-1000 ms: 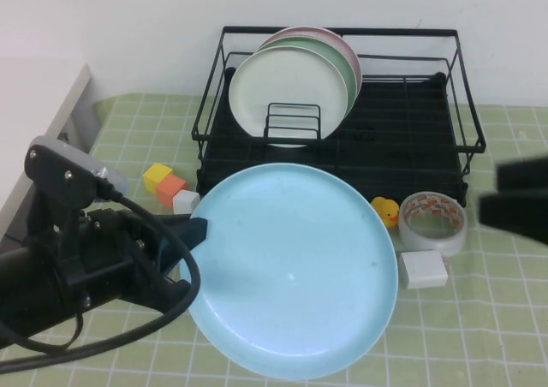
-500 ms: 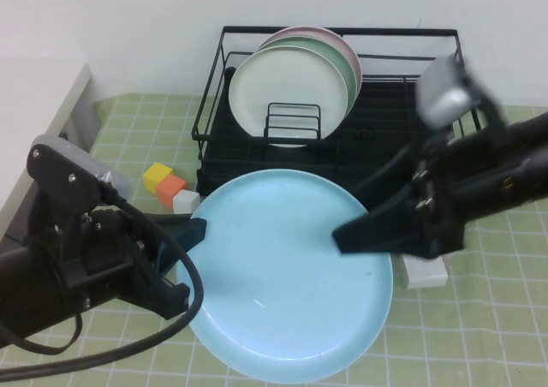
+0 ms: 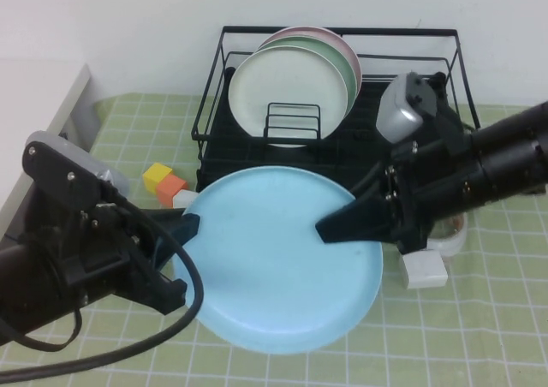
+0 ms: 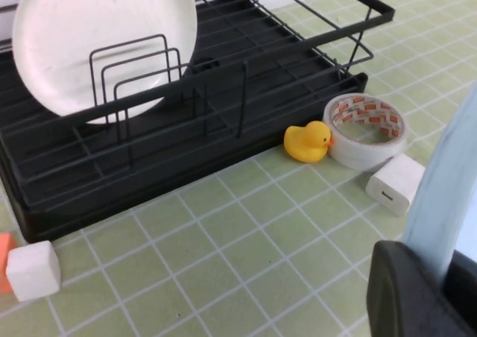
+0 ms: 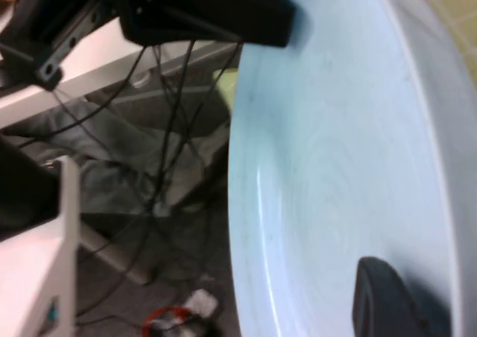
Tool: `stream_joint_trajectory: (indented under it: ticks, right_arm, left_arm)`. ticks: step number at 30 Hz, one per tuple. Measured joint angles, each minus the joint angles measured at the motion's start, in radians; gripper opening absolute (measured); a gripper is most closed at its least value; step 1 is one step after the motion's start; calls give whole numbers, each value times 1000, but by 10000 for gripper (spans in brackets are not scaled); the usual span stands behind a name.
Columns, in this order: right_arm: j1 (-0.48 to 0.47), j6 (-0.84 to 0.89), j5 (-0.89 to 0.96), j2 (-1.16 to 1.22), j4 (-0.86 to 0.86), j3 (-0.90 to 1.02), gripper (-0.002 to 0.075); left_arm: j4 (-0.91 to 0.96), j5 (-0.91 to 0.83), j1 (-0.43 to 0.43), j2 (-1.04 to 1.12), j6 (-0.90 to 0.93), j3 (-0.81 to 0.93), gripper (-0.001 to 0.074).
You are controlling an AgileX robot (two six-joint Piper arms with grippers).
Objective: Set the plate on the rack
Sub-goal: Hand over the plate, then place the plate on the rack
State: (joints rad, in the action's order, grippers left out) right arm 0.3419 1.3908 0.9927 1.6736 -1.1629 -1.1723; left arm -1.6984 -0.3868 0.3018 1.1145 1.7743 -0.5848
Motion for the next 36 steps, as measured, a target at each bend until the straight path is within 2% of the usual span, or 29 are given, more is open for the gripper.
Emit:
stream_joint_trajectory:
  ticks: [4,9,13,15,17,21,23,31,36]
  right_arm:
    - [0,73,-21,0,11,-60,141]
    - [0,164,-61,2,86,-162,120]
    - [-12,181,-70,36,167,-277,120]
    - [-29,183,-68,68,179,-340,120]
    - [-49,185,-66,113,179,-421,120]
    - [-80,185,-66,214,157,-584,120]
    - [-86,185,-71,269,138,-682,119]
    - [-86,191,-181,498,103,-966,119]
    - [-86,195,-285,619,96,-1042,119]
  left_arm:
    - [-5,18,0,-4,-53,0,111]
    - [-5,61,0,-26,-187,0,300]
    - [7,122,0,-93,-291,0,351]
    - [37,168,0,-143,-377,3,338]
    - [77,204,0,-194,-463,25,291]
    - [115,199,0,-314,-581,115,95]
    - [126,170,0,-381,-605,166,40]
    - [136,63,0,-558,-684,317,1]
    - [140,30,0,-579,-778,353,0]
